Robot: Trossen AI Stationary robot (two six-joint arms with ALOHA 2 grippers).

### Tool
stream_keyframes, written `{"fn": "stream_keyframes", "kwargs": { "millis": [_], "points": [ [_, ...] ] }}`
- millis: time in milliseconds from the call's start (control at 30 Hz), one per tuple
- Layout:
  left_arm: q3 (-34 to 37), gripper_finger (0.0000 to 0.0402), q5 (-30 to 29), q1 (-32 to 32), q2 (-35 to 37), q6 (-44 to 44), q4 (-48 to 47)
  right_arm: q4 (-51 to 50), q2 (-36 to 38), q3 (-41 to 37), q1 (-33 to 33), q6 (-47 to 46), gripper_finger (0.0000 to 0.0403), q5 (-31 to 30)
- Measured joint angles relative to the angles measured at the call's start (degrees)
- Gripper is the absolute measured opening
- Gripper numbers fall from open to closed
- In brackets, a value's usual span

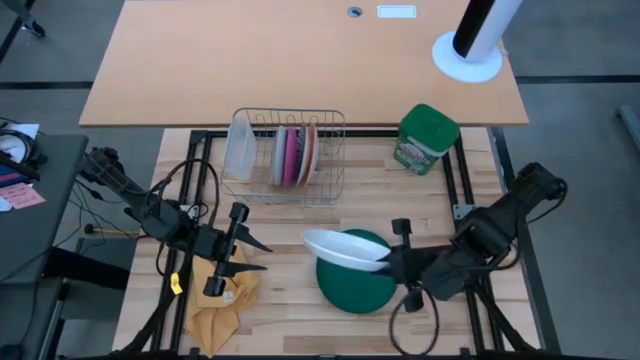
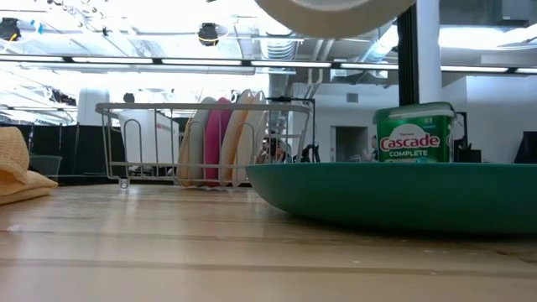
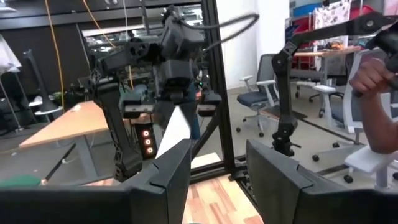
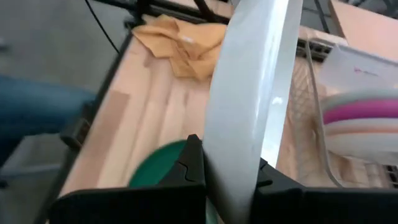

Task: Sort dishes
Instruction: Put the white plate into the dish rack

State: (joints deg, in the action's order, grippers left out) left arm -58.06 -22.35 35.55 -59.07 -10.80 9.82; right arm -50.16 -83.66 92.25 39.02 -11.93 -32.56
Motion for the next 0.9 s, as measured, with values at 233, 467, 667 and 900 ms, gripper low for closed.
{"fn": "stream_keyframes", "kwargs": {
  "millis": [233, 467, 667, 900],
  "points": [
    [0.0, 0.0148, -0.4, 0.0, 0.0, -0.4, -0.2, -0.2, 0.0, 0.0, -0.3, 1.6, 0.0027, -3.3],
    [0.0, 0.0148, -0.7, 0.0, 0.0, -0.5, -0.5, -0.2, 0.0, 0.0, 3.6, 9.5, 0.0026, -11.1],
    [0.0, 0.0148, -0.9, 0.0, 0.0, -0.5, -0.6, -0.2, -1.9, 0.0, 8.7, 24.3, 0.0026, -20.5],
    [0.0, 0.0148, -1.1, 0.0, 0.0, -0.6, -0.6, -0.4, -9.1, 0.0, 12.3, 56.9, 0.0026, -26.1]
  ]
}}
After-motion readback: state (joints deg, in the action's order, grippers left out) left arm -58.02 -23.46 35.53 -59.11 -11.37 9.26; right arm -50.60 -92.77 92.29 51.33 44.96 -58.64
